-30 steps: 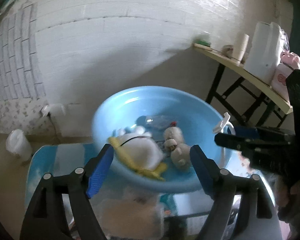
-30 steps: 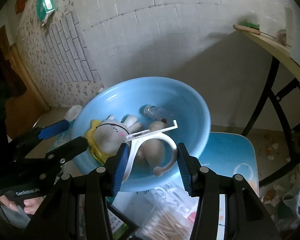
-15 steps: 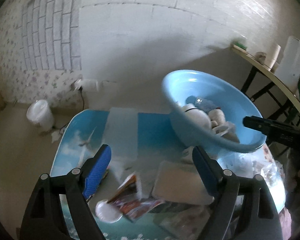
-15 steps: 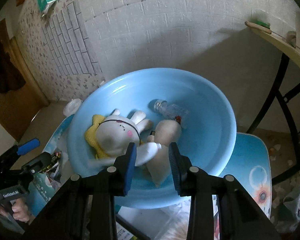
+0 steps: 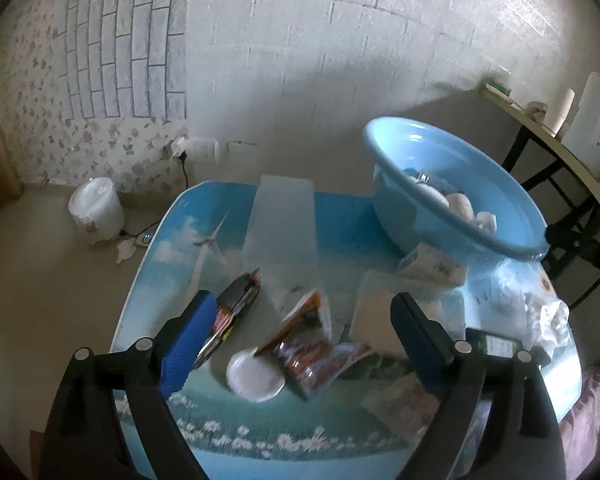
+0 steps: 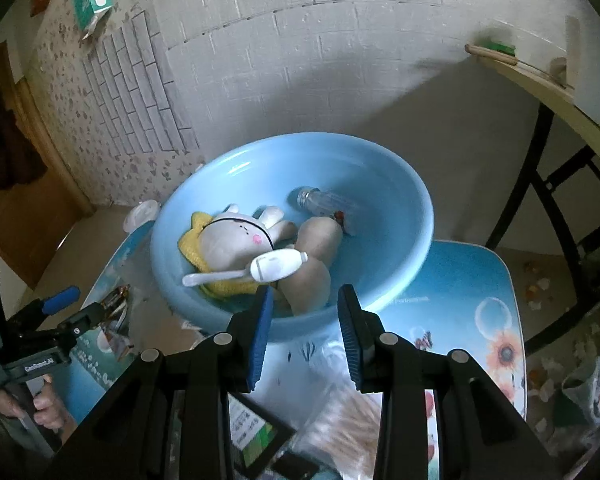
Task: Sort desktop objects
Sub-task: 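Open both tools over the basin and withdraw them toward the table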
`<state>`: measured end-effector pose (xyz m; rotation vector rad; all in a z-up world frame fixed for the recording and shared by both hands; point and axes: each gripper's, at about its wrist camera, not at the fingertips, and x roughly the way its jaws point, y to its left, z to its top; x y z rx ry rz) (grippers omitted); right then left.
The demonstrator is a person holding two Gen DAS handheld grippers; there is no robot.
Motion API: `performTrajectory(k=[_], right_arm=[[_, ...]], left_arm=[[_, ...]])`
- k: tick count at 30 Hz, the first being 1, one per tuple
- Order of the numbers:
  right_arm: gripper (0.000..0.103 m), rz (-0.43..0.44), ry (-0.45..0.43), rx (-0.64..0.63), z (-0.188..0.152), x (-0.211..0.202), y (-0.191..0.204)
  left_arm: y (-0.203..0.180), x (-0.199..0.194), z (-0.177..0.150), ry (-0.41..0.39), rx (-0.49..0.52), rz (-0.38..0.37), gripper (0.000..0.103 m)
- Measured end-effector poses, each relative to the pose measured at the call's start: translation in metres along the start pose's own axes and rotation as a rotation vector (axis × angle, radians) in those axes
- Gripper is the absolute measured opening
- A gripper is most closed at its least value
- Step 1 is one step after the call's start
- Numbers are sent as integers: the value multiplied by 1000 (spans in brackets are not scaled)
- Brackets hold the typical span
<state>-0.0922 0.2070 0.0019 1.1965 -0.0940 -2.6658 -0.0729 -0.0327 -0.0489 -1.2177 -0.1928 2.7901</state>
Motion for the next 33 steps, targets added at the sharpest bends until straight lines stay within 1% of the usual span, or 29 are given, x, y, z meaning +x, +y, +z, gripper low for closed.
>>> performTrajectory(k=[4, 6, 8, 14, 16, 26, 28, 33], right_arm=[[31, -19, 4, 10, -10, -8, -3], [36, -30, 11, 17, -16, -11, -5], [46, -35, 17, 30, -23, -15, -8], [59, -66, 39, 73, -42, -22, -16], [61, -72, 59, 89, -50, -23, -18], [68, -98, 103, 129, -82, -32, -27], [69, -104, 116, 140, -91, -34, -32], [69, -116, 148, 174, -109, -33, -43]], left_arm=[[6, -4, -10, 11, -13, 5, 90], [7, -8, -16, 9, -13, 6, 90], [10, -11, -20, 11, -15, 9, 91], [17, -17, -32, 21, -20, 20, 92], [19, -20, -36, 23, -20, 21, 92], [24, -29, -53, 26, -23, 33, 94], [25, -30, -58, 31, -22, 37, 97], [29, -26, -72, 66, -22, 52, 98]])
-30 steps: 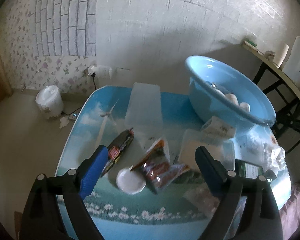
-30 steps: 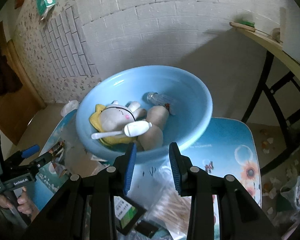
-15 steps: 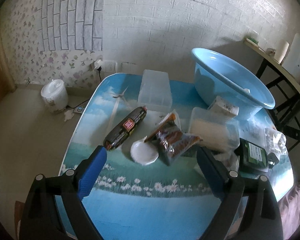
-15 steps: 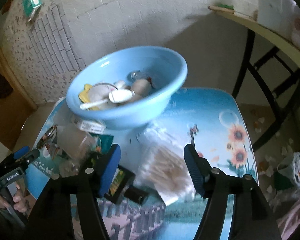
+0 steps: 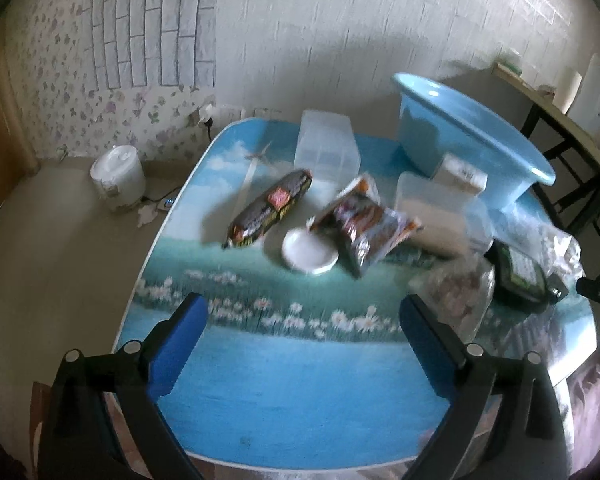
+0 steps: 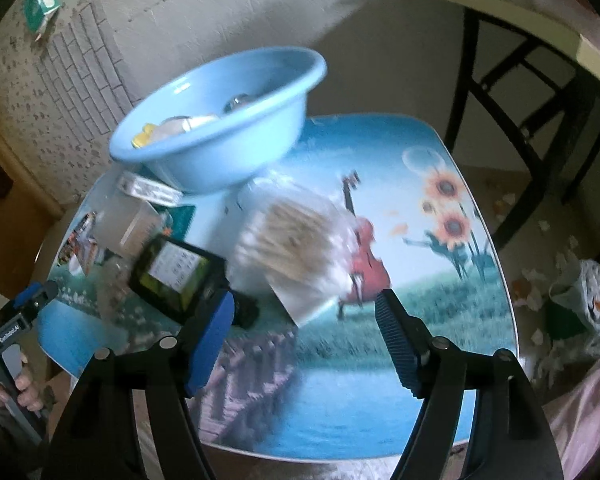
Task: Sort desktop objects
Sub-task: 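Open both tools over the basin and withdraw them toward the table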
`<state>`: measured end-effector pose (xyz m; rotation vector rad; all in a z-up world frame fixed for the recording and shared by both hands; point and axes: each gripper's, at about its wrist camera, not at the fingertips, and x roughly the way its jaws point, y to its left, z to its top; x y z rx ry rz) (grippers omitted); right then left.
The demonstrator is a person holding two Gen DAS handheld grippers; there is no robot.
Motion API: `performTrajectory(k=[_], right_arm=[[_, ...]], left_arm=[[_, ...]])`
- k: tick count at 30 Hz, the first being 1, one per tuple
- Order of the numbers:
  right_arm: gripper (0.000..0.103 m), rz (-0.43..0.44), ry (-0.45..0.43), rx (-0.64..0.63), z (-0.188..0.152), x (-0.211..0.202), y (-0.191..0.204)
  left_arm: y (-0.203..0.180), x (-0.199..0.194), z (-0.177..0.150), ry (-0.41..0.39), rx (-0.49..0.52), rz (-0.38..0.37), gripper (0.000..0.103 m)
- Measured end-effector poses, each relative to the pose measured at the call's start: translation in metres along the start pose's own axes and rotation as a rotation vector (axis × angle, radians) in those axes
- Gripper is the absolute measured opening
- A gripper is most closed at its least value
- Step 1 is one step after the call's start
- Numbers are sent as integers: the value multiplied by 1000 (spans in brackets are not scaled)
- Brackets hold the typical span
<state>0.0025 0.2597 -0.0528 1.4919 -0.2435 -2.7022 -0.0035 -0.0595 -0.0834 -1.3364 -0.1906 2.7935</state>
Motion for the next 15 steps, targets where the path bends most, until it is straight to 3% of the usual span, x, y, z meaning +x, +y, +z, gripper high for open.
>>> performTrajectory(k=[7, 15], right_arm=[[70, -2, 21, 37, -8, 4, -10], [91, -9, -6, 44, -5, 3, -7]], left_arm=[[-2, 6, -7, 33, 6, 11, 102], [-6, 6, -6, 20, 31, 24, 103]])
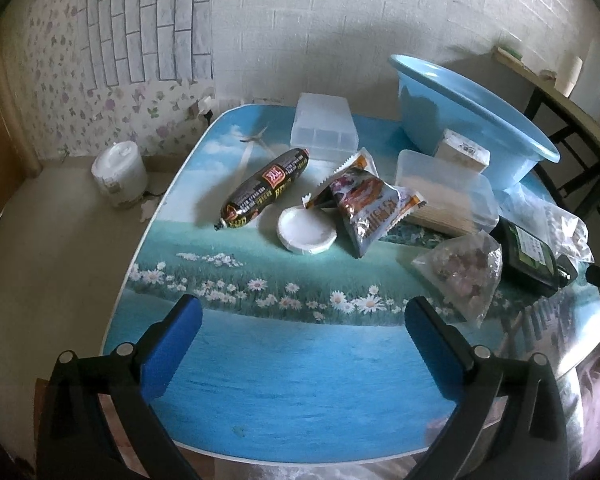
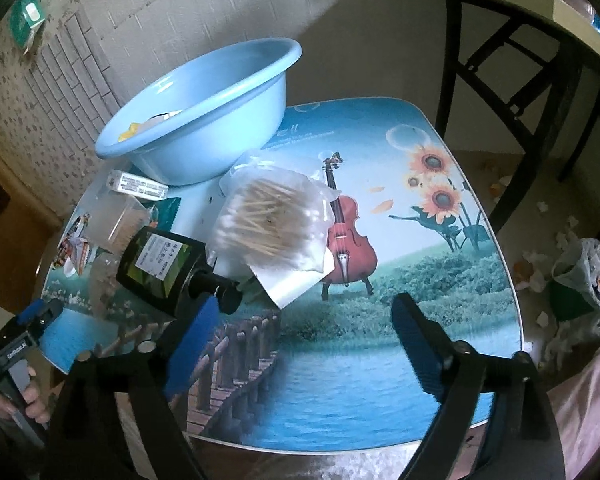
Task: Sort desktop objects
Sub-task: 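Open both tools over the basin and withdraw them toward the table, then grasp the dark sausage with the left tool while the right tool grasps the cotton swab bag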
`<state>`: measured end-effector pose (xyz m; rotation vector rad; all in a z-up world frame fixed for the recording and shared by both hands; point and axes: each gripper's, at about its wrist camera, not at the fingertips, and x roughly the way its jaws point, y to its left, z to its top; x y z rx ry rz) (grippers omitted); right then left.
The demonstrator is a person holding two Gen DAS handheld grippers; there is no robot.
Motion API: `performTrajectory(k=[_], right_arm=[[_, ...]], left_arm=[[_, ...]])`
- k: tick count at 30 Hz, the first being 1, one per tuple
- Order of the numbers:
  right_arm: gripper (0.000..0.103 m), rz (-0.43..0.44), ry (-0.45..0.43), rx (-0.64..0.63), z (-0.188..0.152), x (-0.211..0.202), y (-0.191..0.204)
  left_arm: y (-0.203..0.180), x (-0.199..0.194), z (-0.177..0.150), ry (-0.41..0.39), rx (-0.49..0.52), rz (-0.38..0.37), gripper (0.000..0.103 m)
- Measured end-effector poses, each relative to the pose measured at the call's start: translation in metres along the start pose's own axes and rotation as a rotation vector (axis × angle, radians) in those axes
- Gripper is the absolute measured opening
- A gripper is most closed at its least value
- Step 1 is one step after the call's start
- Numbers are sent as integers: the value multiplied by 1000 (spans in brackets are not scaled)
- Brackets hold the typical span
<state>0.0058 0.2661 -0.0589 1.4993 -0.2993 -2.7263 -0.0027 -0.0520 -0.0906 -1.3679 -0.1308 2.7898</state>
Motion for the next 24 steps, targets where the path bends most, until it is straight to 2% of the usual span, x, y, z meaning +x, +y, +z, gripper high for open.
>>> performTrajectory(k=[15, 22, 24], right_arm=[[94, -2, -7, 1, 15, 14, 13], [96, -31, -10, -16, 26, 22, 24], [98, -35, -9, -15, 28, 25, 24]], left_arm=[[32, 2, 27, -54, 0, 53, 102], [37, 23, 40, -28, 55, 70, 92], [39, 30, 45, -17, 66, 69, 84]])
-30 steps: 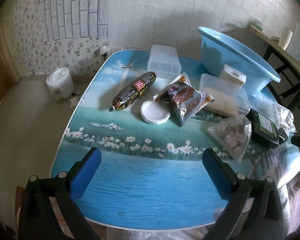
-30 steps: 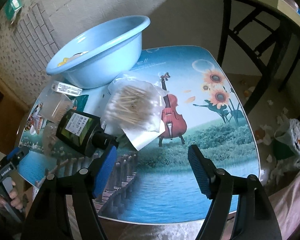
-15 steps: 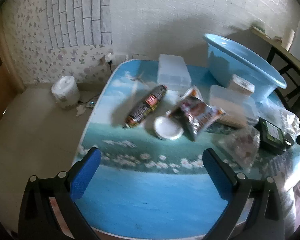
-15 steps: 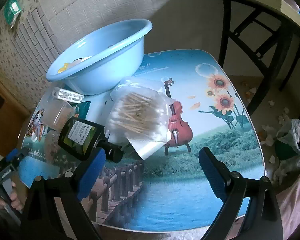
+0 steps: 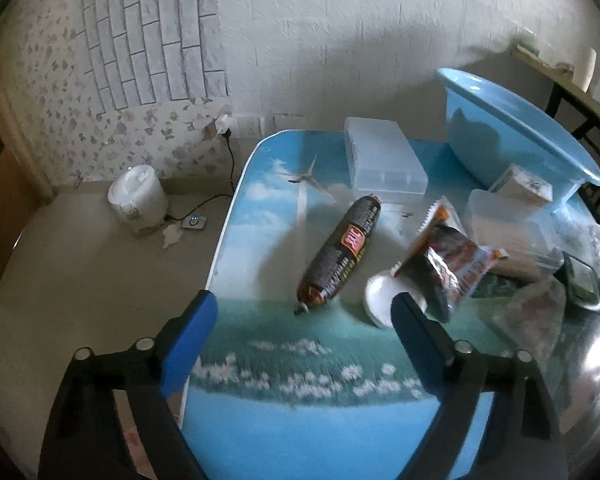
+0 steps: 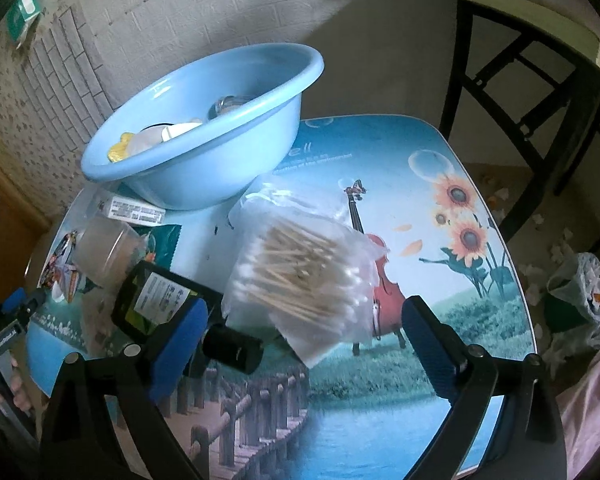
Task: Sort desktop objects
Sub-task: 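Grasp the dark sausage with the left tool while the right tool grasps the cotton swab bag, then carry the sausage into the blue basin with the left tool while the right tool carries the swab bag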
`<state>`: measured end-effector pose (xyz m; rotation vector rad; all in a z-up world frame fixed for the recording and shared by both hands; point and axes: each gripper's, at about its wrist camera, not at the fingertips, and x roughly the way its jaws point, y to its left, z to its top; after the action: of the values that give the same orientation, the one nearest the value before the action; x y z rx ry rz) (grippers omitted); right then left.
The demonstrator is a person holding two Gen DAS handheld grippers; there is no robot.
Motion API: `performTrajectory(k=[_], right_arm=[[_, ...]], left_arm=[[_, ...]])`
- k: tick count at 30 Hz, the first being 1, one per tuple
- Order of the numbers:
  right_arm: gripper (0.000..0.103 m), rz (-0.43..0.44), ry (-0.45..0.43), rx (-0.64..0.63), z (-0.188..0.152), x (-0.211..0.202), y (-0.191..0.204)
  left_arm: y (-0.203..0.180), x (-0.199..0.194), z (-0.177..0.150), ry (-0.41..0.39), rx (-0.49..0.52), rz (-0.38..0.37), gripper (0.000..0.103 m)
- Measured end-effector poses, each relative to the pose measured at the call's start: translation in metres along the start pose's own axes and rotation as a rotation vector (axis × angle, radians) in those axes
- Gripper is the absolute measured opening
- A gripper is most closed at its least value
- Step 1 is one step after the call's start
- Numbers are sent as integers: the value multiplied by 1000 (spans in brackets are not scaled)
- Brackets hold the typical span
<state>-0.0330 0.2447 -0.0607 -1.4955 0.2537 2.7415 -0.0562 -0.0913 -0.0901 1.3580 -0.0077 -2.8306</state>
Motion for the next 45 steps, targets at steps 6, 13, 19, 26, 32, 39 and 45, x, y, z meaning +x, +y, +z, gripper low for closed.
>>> performTrajectory(k=[6, 13, 19, 26, 32, 39, 45], right_arm=[[98, -13, 12, 11, 6, 8, 2], [98, -35, 34, -5, 10, 19, 6], [98, -37, 52, -16, 11, 29, 10], [98, -79, 18, -26, 13, 33, 14], [75, -65, 6, -44, 12, 32, 14], [60, -26, -20, -65, 7, 21, 14], [59, 2, -56, -62, 5, 5, 10]], left_arm=[[2, 20, 14, 34, 16, -23, 61], [-9, 33, 22, 46, 71, -53, 50], [-20, 32, 22, 33, 126, -102, 27], [-19, 26, 15, 23, 105, -97, 23], [-13, 19, 7, 25, 41, -87, 23], [-10, 12, -1, 24, -32, -77, 23], [-12, 3, -3, 17, -43, -70, 23]])
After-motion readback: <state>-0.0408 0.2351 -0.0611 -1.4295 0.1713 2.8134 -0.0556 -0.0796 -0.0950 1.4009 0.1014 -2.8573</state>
